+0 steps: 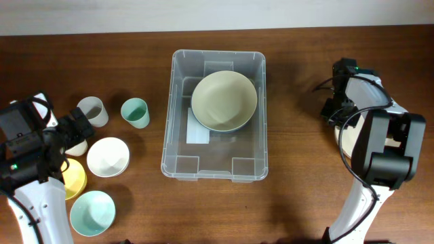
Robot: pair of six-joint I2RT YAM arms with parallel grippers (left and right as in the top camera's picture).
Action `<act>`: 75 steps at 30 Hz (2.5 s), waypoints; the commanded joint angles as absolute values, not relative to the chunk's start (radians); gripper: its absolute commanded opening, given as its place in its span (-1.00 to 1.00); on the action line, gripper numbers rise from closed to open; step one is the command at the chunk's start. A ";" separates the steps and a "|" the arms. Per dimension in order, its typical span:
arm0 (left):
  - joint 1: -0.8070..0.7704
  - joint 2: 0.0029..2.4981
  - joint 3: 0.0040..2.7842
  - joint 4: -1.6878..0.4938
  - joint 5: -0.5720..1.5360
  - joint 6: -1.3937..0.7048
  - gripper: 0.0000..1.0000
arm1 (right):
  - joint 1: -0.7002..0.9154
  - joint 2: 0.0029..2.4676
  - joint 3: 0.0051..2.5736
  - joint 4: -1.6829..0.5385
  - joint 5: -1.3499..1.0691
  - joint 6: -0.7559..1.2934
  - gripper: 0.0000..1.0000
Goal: Pack container
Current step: 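Grasp the second cream bowl rim with the right gripper and lift, then place the cream bowl into the stacked bowl in the container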
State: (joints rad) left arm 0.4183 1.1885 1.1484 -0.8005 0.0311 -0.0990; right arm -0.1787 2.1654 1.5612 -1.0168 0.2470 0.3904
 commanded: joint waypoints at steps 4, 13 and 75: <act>0.424 1.192 1.167 -0.802 0.046 -0.109 0.99 | -0.184 2.179 1.554 -1.018 0.266 0.402 -0.92; 0.424 1.192 1.167 -0.804 0.046 -0.109 0.99 | -0.129 2.041 1.630 -1.066 0.255 0.342 -0.92; 0.424 1.192 1.167 -0.805 0.049 -0.109 0.99 | 0.596 2.008 1.851 -1.016 -0.049 -0.568 0.01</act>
State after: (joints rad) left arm 0.4183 1.1889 1.1484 -0.8043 0.0345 -0.0990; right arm 0.5945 2.0171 1.8458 -1.0172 -0.0509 -0.5720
